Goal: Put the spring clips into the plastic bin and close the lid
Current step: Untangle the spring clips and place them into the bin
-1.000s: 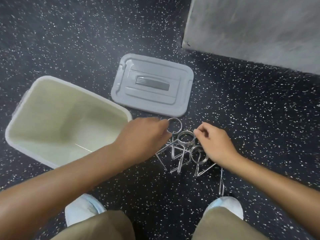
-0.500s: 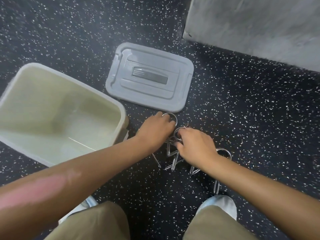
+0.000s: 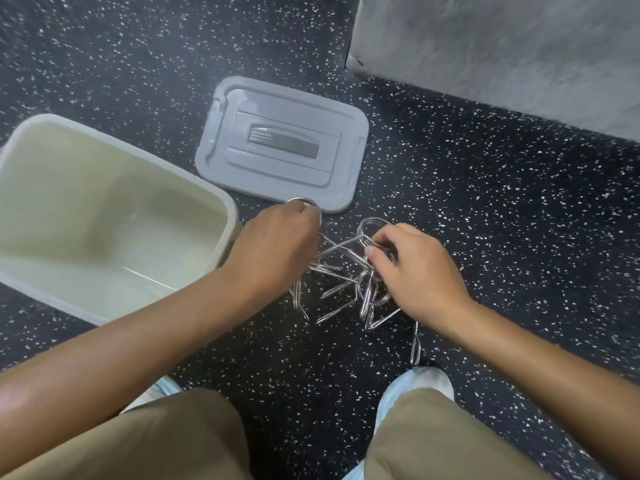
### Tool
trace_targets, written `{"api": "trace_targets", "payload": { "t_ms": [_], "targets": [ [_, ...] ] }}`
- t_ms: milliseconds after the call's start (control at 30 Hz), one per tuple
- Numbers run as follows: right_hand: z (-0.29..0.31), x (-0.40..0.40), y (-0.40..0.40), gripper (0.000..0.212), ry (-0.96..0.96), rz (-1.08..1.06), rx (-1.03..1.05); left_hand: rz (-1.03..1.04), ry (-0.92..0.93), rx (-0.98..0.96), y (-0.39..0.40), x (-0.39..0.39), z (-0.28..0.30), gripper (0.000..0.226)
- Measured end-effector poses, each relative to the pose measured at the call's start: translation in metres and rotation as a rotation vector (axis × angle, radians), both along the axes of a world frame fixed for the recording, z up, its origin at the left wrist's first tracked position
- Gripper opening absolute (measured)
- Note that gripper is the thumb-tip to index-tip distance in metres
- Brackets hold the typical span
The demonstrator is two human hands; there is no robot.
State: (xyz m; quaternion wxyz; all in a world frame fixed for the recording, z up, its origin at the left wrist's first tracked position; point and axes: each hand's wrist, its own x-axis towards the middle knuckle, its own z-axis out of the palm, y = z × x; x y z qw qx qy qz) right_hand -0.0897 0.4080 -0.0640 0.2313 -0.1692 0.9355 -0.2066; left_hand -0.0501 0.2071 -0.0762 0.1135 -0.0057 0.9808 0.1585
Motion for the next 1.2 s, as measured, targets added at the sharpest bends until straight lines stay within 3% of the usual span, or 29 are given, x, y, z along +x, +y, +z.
{"api": "trace_targets", "payload": {
  "t_ms": [233,400,533,633,867,967,1067,1200],
  "targets": [
    [0.031,0.007,-0.007,0.015,0.112,0.077,-0.209,0.049,0.098,0.104,-0.021,0.012,0.048,0.015],
    [0.043,0.006,-0.017,0.01,0.036,0.007,-0.414,0.073,0.153,0.188,-0.032,0.022,0.067,0.018],
    [0.049,0.012,-0.025,0.007,0.039,-0.039,-0.543,0.024,0.085,0.28,-0.04,0.027,0.077,0.015],
    [0.054,0.013,-0.029,0.007,-0.048,-0.171,-0.674,0.05,0.04,0.368,-0.042,0.034,0.086,0.033],
    [0.065,0.006,-0.043,0.01,-0.41,-0.389,-0.885,0.147,0.121,0.357,-0.063,0.051,0.101,0.014],
    [0.068,0.01,-0.046,0.02,-0.59,-0.385,-0.872,0.219,0.187,0.33,-0.078,0.062,0.106,0.015],
    [0.068,0.017,-0.049,0.029,-0.64,-0.333,-0.794,0.288,0.217,0.294,-0.096,0.072,0.104,0.014],
    [0.075,0.021,-0.05,0.055,-0.496,-0.124,-0.394,0.377,0.175,0.166,-0.128,0.081,0.088,0.011]
  ]
}}
